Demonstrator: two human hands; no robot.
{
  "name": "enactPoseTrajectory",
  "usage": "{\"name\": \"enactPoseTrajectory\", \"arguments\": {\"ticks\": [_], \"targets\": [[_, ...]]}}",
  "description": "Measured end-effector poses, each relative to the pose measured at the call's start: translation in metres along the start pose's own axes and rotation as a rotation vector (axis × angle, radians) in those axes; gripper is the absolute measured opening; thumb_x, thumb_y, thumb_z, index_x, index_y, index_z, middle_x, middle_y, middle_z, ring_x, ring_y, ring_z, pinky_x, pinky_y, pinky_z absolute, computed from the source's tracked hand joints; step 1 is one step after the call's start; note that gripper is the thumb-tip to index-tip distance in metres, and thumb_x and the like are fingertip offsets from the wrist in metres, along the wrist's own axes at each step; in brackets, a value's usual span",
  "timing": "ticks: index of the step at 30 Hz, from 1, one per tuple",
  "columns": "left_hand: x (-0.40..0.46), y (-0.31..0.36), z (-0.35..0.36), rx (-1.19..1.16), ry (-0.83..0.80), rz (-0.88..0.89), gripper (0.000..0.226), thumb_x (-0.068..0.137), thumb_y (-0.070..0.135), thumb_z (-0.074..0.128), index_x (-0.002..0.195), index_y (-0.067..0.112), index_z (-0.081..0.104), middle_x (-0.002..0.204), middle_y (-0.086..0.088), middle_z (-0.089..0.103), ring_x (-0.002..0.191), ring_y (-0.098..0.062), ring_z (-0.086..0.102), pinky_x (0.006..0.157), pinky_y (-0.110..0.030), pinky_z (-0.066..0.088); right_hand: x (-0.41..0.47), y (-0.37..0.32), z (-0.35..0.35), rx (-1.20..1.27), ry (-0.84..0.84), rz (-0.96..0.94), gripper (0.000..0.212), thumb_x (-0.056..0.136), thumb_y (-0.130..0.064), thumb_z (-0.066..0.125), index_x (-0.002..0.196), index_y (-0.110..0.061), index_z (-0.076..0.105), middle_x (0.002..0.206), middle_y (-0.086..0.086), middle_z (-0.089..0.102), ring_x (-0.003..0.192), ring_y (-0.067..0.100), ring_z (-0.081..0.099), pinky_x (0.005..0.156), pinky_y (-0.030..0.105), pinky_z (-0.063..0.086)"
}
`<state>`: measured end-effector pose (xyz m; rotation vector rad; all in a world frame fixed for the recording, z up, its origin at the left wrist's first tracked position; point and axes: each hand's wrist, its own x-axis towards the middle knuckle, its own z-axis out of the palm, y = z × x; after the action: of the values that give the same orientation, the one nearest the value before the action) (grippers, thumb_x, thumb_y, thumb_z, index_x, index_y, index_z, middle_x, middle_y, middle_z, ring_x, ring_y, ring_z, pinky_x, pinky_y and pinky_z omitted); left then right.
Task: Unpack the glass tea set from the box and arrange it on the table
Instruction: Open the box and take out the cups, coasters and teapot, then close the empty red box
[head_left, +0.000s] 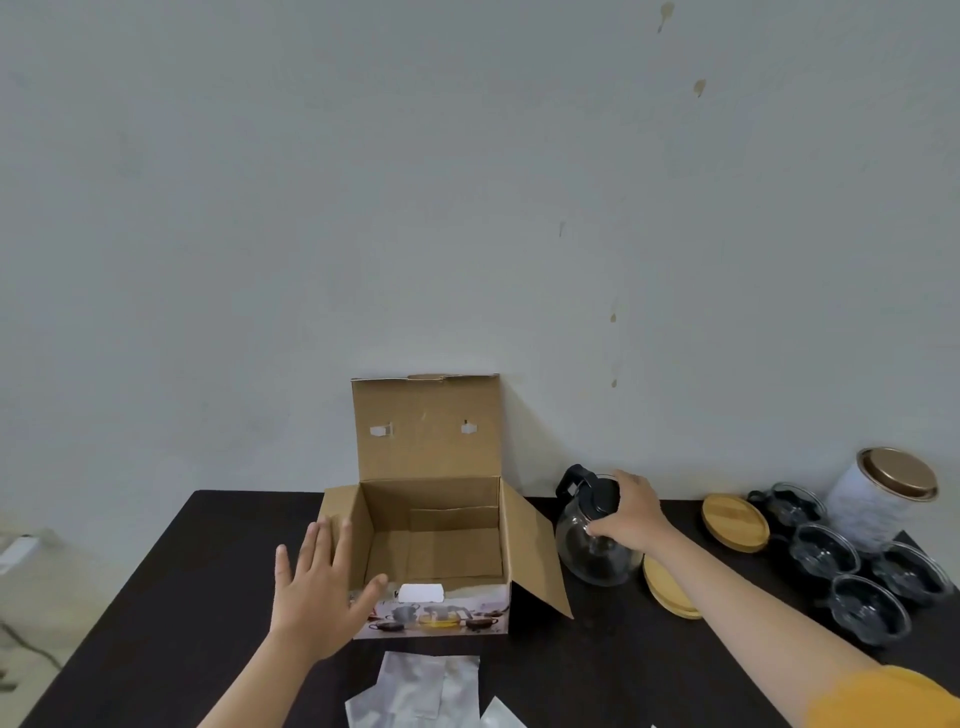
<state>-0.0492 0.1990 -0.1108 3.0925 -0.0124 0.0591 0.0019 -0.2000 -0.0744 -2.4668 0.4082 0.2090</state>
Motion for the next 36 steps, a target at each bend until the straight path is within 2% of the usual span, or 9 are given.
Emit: {"name": "enactPoseTrajectory", "arguments": {"ticks": [3,6,10,13,17,21,25,30,36], "targets": [[-0.013,0.007,-0.002,-0.143,0.054,-0.149,0.107,0.071,0.085,0.019,0.152,0.015,0.009,0.159,-0.016,0.006,0.147,-0.031,0.003,0.110,-0.064,0.005,-0.028,-0.013,0.013,0.001,0.230,-0.024,0.084,0.072,-0.028,0.079,0.142,-0.013,0.037,0.148,0.014,0.028,0.138,0.033,0.022,0.111,0.041,0.026],[-0.027,0.026,-0.007,-0.457,0.120,-0.439,0.127,0.064,0.071,0.066,0.150,0.007,-0.003,0.158,-0.018,-0.001,0.146,-0.033,-0.001,0.110,-0.064,0.002,-0.080,-0.026,0.045,0.345,0.445,-0.138,0.043,0.075,-0.013,0.075,0.115,-0.013,0.061,0.117,0.007,0.054,0.116,0.028,0.048,0.095,0.034,0.041],[-0.030,0.036,-0.006,-0.903,0.113,-0.839,0.124,0.057,0.047,0.086,0.145,-0.004,0.014,0.146,-0.024,0.033,0.135,-0.042,0.032,0.111,-0.059,0.021,-0.137,-0.046,0.093,0.949,0.059,0.348,0.022,0.082,-0.006,0.068,0.104,-0.003,0.063,0.109,0.021,0.063,0.108,0.036,0.059,0.094,0.040,0.047],[-0.036,0.035,0.002,-1.138,0.154,-0.756,0.079,0.071,0.034,0.080,0.132,0.005,0.040,0.128,-0.015,0.053,0.118,-0.036,0.051,0.100,-0.051,0.042,-0.148,-0.060,0.101,1.390,-0.231,0.653,0.047,0.090,-0.011,0.061,0.132,0.004,0.046,0.133,0.023,0.052,0.128,0.033,0.048,0.110,0.047,0.029],[-0.042,0.031,-0.012,-1.139,0.198,-0.576,0.054,0.081,0.015,0.072,0.126,0.011,0.044,0.108,-0.005,0.057,0.102,-0.029,0.057,0.087,-0.041,0.047,-0.141,-0.070,0.105,1.592,-0.296,0.606,0.044,0.095,-0.012,0.052,0.137,-0.003,0.042,0.145,0.018,0.043,0.136,0.027,0.040,0.115,0.043,0.021],[-0.048,0.023,-0.025,-1.127,0.157,-0.507,0.065,0.081,0.020,0.072,0.136,0.016,0.038,0.117,-0.004,0.058,0.099,-0.022,0.058,0.089,-0.039,0.048,-0.147,-0.080,0.115,1.547,-0.372,0.486,0.022,0.096,-0.012,0.051,0.117,-0.009,0.052,0.135,0.018,0.052,0.128,0.032,0.048,0.113,0.044,0.024],[-0.043,0.013,-0.014,-0.998,0.072,-0.484,0.112,0.047,0.075,0.074,0.138,0.021,0.034,0.131,-0.004,0.051,0.118,-0.027,0.053,0.096,-0.050,0.049,-0.155,-0.087,0.125,1.422,-0.322,0.343,0.026,0.092,-0.010,0.055,0.118,-0.013,0.050,0.122,0.020,0.057,0.108,0.033,0.057,0.091,0.039,0.040],[-0.045,0.021,-0.016,-0.732,0.048,-0.414,0.112,0.063,0.051,0.081,0.147,0.012,0.018,0.156,-0.011,0.017,0.142,-0.032,0.021,0.114,-0.053,0.025,-0.161,-0.087,0.130,1.232,-0.285,0.158,0.053,0.082,-0.020,0.069,0.127,-0.030,0.042,0.128,0.008,0.053,0.114,0.027,0.055,0.089,0.036,0.047],[-0.045,0.014,-0.008,-0.676,0.002,-0.323,0.113,0.068,0.053,0.076,0.150,0.011,0.010,0.159,-0.008,0.004,0.145,-0.029,0.011,0.116,-0.050,0.015,-0.160,-0.092,0.117,0.967,-0.339,-0.052,0.034,0.091,-0.026,0.062,0.123,-0.029,0.050,0.133,-0.002,0.050,0.121,0.013,0.048,0.097,0.025,0.039]]}}
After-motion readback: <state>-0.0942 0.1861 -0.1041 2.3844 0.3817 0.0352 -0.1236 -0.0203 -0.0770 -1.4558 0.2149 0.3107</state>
